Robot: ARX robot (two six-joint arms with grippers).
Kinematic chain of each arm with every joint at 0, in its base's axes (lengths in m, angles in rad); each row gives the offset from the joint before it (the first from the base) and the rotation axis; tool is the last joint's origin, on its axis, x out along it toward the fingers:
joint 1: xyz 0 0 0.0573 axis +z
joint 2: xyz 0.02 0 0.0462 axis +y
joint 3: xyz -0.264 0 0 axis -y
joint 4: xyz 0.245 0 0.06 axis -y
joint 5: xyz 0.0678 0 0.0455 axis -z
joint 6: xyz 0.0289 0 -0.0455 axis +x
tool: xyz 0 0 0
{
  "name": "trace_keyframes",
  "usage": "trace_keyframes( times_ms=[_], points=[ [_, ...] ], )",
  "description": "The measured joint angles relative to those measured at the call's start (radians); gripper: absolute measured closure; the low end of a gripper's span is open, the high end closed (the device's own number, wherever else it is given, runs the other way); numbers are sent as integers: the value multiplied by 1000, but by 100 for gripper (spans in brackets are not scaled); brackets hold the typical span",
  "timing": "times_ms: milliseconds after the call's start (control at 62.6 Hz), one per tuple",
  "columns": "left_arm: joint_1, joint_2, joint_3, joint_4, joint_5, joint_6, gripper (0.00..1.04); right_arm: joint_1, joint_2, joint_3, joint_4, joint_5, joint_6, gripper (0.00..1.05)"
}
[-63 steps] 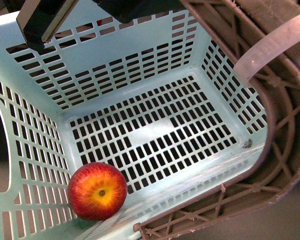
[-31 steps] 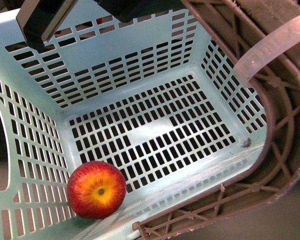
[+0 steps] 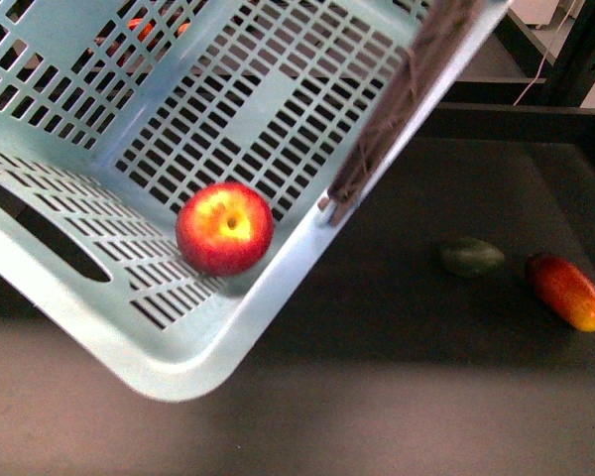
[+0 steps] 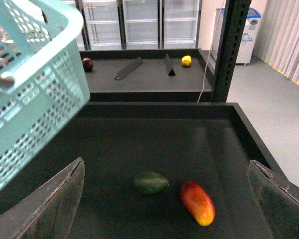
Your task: Pick apple with right arm and hold basket with left
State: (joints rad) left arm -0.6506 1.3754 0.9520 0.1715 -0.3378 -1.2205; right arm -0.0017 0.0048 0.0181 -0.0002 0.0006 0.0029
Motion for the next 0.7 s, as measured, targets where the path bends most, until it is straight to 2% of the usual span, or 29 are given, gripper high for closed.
trace_keyframes(
  times_ms=[192,495,703],
  points=[
    [125,-28,-46,-55,27,-171,90,0,0,0,0,0,0,9],
    [338,93,-80,-122,42,-306,90,0,0,0,0,0,0,9],
    [425,231,1,-120,53,-373,90,0,0,0,0,0,0,9]
  ],
)
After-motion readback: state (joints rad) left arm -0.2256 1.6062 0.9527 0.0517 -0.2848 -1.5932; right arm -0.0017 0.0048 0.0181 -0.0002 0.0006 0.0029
